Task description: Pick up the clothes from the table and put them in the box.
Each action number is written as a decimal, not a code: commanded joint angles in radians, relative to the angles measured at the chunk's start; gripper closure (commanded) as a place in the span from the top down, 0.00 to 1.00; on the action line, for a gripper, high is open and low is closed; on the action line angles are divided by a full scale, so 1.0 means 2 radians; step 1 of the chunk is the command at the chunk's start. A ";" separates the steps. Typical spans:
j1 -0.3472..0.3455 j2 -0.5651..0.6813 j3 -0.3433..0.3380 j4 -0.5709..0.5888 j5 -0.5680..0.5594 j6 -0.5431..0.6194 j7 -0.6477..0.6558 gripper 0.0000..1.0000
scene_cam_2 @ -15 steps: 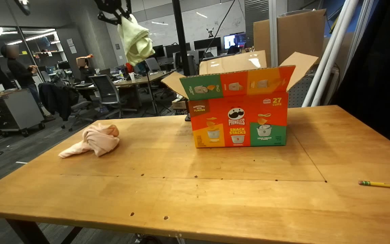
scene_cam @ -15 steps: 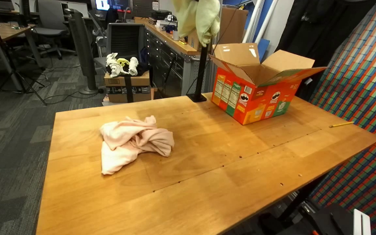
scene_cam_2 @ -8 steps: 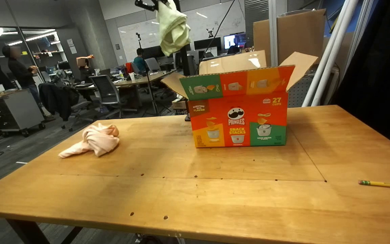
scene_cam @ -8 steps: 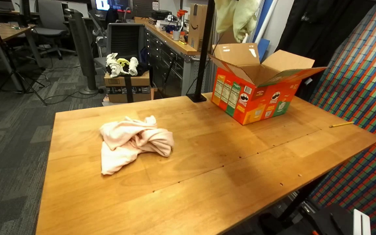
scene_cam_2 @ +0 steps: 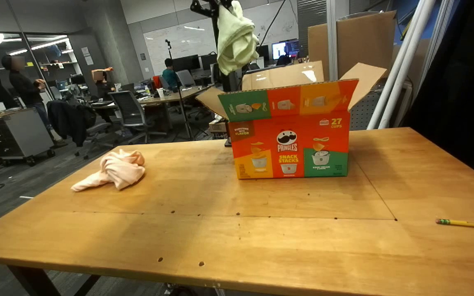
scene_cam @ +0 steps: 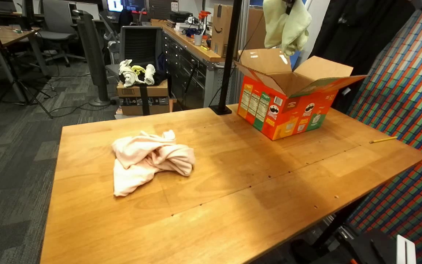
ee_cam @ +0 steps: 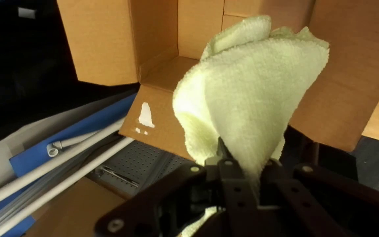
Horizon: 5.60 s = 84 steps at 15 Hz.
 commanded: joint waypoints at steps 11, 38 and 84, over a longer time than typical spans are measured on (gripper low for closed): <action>-0.031 -0.005 -0.030 -0.122 0.028 0.014 -0.003 0.02; -0.029 0.009 -0.028 -0.130 0.020 0.001 0.002 0.66; 0.151 -0.025 0.145 -0.229 0.171 0.073 -0.101 1.00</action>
